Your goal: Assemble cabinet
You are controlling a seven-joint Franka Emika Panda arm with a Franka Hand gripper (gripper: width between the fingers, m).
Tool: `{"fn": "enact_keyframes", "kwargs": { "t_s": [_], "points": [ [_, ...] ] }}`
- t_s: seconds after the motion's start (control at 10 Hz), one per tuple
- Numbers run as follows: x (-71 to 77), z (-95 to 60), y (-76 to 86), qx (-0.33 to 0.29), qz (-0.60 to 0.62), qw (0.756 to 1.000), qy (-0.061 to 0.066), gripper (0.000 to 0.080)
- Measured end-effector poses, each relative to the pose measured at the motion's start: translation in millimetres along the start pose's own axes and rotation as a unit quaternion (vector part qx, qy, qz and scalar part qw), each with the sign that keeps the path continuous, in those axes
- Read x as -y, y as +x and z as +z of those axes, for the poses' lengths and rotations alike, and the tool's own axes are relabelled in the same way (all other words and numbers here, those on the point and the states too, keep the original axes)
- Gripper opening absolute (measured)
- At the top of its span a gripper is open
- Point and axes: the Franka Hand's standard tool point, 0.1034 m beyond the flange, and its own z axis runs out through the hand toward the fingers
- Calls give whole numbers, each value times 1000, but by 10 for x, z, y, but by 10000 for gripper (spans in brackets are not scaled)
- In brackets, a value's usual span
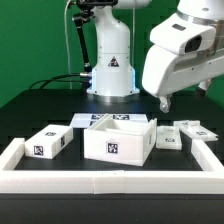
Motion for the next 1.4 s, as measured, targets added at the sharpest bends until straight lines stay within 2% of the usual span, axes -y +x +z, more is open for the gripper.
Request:
{"fn": "enact_keyframes", "kwargs": {
  "t_s": [0.5,0.6,0.7,0.8,1.0,1.1,1.4],
  "points": [
    [1,4,0,0,0,1000,0,798],
    [-2,1,9,-9,-8,1000,-4,798],
    [54,32,-93,-48,-39,998,-26,798],
    [142,90,-256,-63,-63,995,-37,798],
    [240,243,-449,-100,-144,982,-68,798],
    [245,313,-525,-100,-168,978,-71,798],
    [238,288,-496,-100,-154,981,-69,798]
  ]
}}
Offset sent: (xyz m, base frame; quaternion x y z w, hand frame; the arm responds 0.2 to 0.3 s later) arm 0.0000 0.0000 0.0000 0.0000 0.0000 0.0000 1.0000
